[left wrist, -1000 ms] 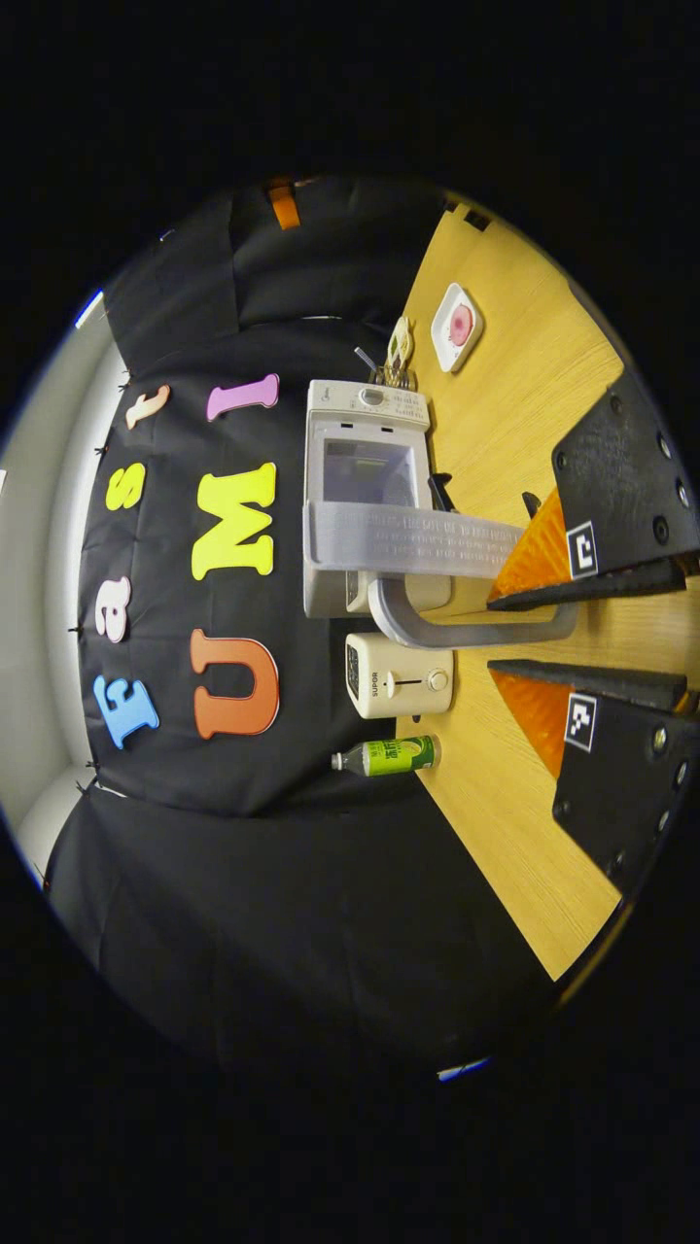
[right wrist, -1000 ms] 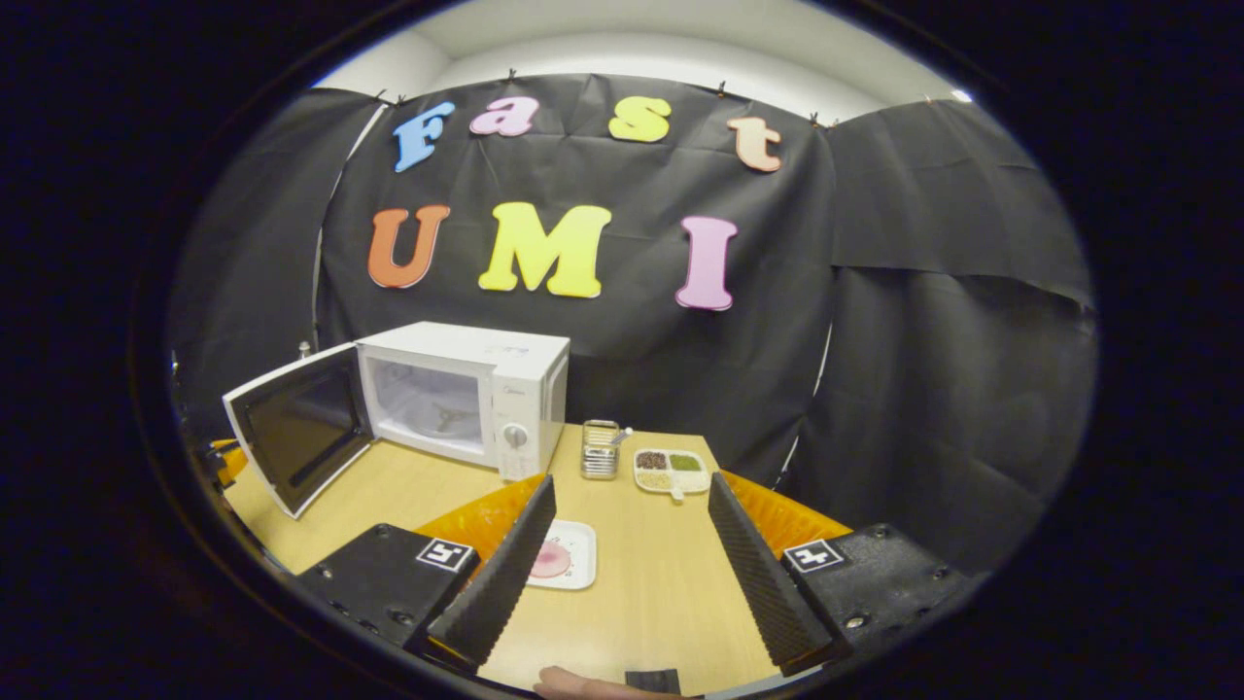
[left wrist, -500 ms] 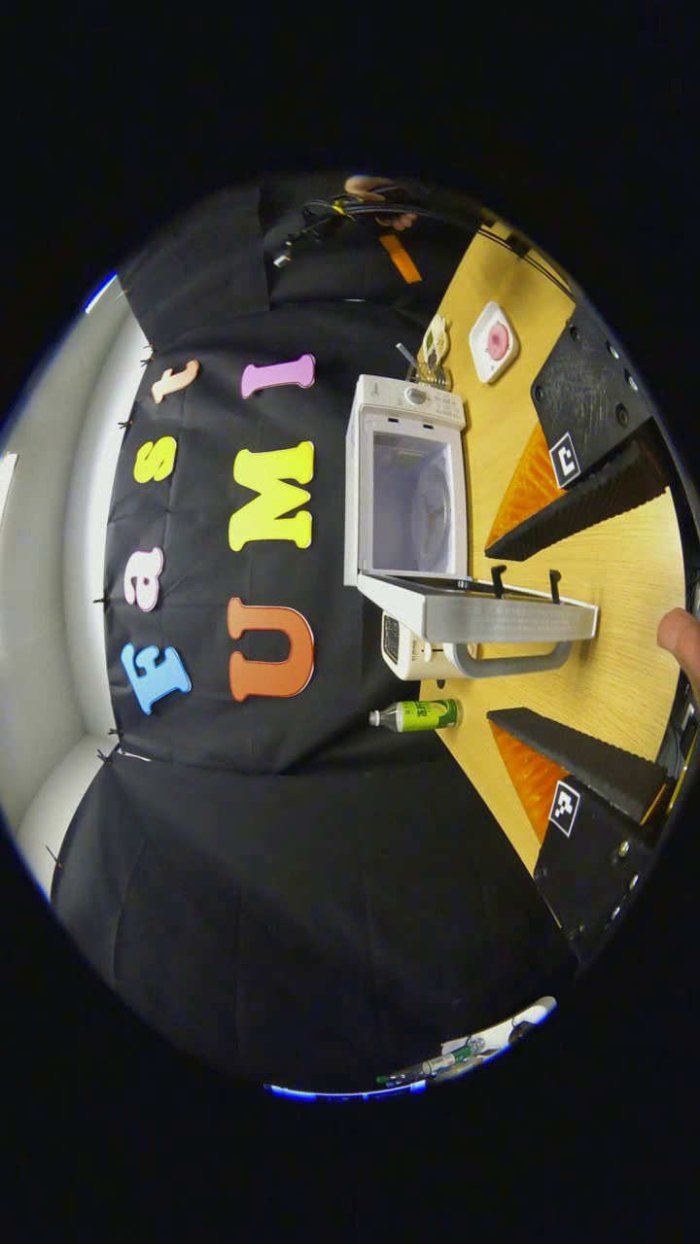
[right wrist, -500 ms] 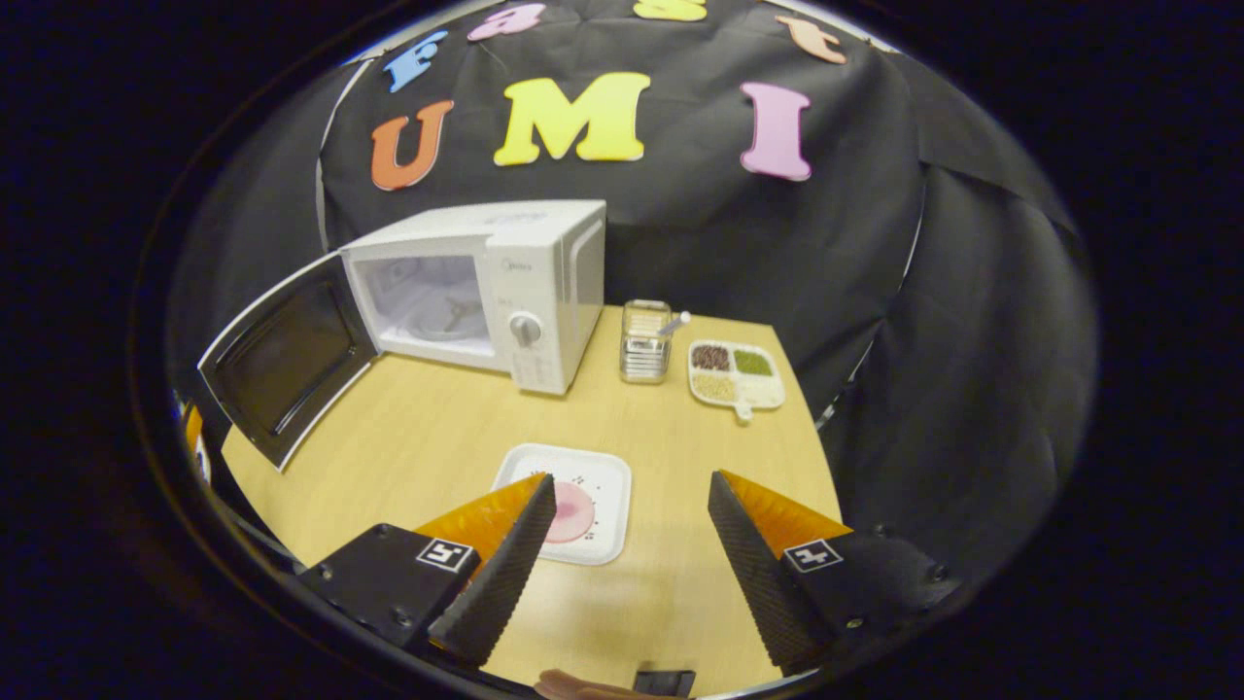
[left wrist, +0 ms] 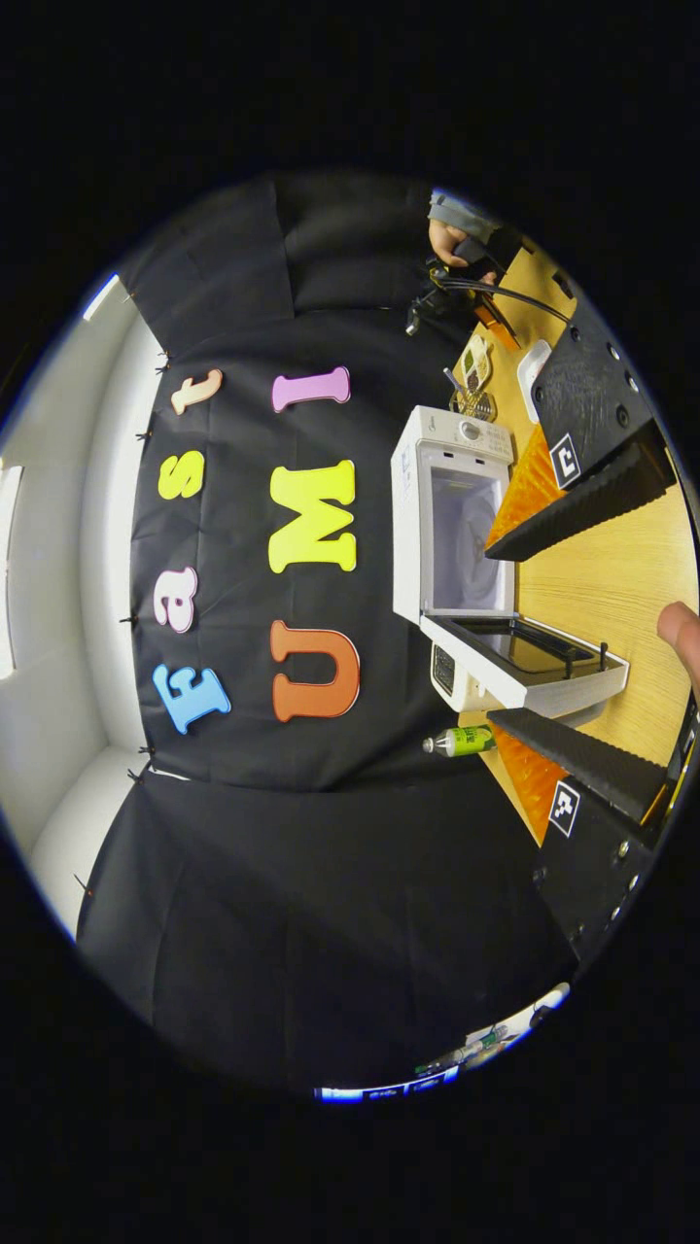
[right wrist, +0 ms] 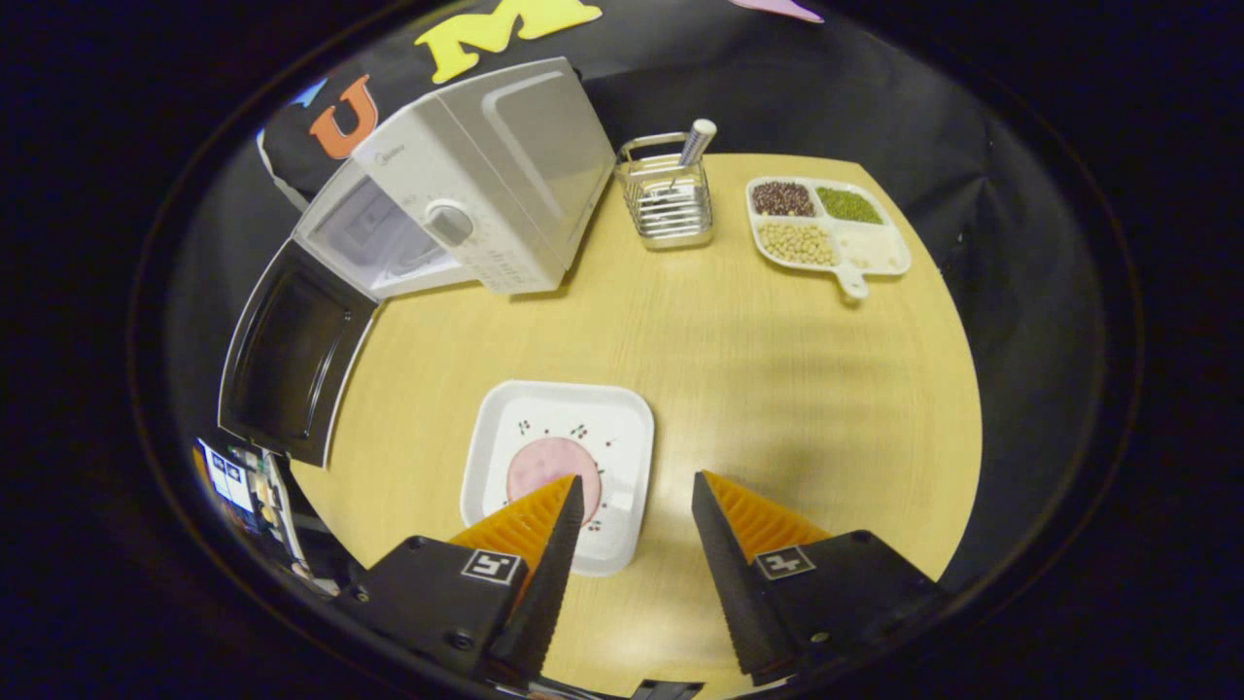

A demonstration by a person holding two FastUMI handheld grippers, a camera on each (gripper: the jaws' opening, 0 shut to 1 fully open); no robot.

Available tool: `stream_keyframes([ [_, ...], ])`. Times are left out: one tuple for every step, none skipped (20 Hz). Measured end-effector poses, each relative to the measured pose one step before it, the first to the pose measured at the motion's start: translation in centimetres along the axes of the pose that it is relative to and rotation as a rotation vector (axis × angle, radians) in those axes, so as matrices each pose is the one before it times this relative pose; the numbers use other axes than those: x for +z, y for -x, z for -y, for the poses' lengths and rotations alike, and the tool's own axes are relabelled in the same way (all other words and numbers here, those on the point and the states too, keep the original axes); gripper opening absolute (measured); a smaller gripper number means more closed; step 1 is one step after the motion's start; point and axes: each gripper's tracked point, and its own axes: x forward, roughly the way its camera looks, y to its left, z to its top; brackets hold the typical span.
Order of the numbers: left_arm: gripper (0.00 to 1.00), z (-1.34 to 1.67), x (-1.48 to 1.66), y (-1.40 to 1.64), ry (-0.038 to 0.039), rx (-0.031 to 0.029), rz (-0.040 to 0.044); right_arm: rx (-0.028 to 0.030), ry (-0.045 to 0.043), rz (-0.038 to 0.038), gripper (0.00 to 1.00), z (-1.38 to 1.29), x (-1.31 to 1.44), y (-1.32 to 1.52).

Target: Open the microwave oven with the left hand, put the food in, and close the microwave oven.

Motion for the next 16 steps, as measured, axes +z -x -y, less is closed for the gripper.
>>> stream_keyframes([
  [0.93, 0.857, 0.448, -0.034, -0.00697, -0.00621, 0.00523, 0.01961, -0.00736, -0.02991, 0.53, 0.286, -0.053, -0.613],
  [0.93, 0.870, 0.249, -0.064, -0.00127, -0.00758, 0.00319, 0.02415, -0.00721, -0.02890, 0.51, 0.047, -0.263, -0.784],
  [0.93, 0.922, 0.204, -0.151, 0.00130, -0.01058, -0.00041, 0.02003, -0.00939, -0.02436, 0.46, 0.049, -0.120, -0.546],
  [0.93, 0.790, 0.082, -0.006, 0.00352, -0.01191, -0.00164, 0.02103, -0.00510, -0.02550, 0.43, -0.004, -0.214, -0.602],
  [0.93, 0.708, 0.121, -0.017, -0.00093, -0.01014, -0.00216, 0.03256, -0.00434, -0.02827, 0.37, -0.330, -0.216, -0.365],
  [0.93, 0.420, 0.129, -0.043, -0.00546, -0.00056, -0.00076, 0.03443, -0.00947, -0.03169, 0.34, -0.396, -0.403, -0.363],
  [0.94, 0.093, 0.165, -0.003, -0.00499, 0.00421, 0.00099, 0.03047, -0.01240, -0.03193, 0.24, -0.442, -0.312, -0.309],
  [0.95, 0.181, 0.166, 0.031, -0.00414, 0.00367, 0.00291, 0.01275, 0.00410, -0.01499, 0.20, -0.065, -0.016, -0.120],
  [0.95, 0.197, 0.095, 0.063, -0.00137, 0.00276, 0.00183, -0.00171, 0.00607, -0.02196, 0.12, 0.425, 0.092, 0.083],
  [0.95, 0.184, 0.026, -0.038, 0.00427, 0.00370, -0.00027, -0.01162, -0.01990, -0.01367, 0.07, 0.512, 0.001, -0.025],
  [0.95, 0.151, 0.105, 0.146, 0.00681, -0.00040, 0.00014, 0.00405, -0.02444, -0.01188, 0.00, 0.001, 0.143, -0.093],
  [0.95, 0.333, -0.019, 0.069, 0.00671, -0.00483, 0.00022, 0.00528, 0.01106, -0.01524, 0.00, 0.005, -0.070, -0.088],
  [0.95, 0.231, 0.101, 0.014, 0.00346, -0.00240, 0.00262, -0.00089, 0.00511, -0.00350, 0.00, 0.183, 0.071, -0.031],
  [0.95, 0.156, -0.058, -0.046, -0.00054, 0.00063, -0.00038, -0.00486, -0.00525, 0.00212, 0.00, -0.109, 0.008, -0.001],
  [0.95, 0.074, -0.224, -0.026, -0.00367, 0.00151, -0.00327, -0.00038, 0.00127, 0.00877, 0.00, -0.011, 0.048, 0.014],
  [0.95, 0.169, -0.071, -0.023, -0.00510, -0.00073, -0.00469, 0.00502, -0.01108, 0.01058, 0.00, -0.097, -0.043, 0.123],
])
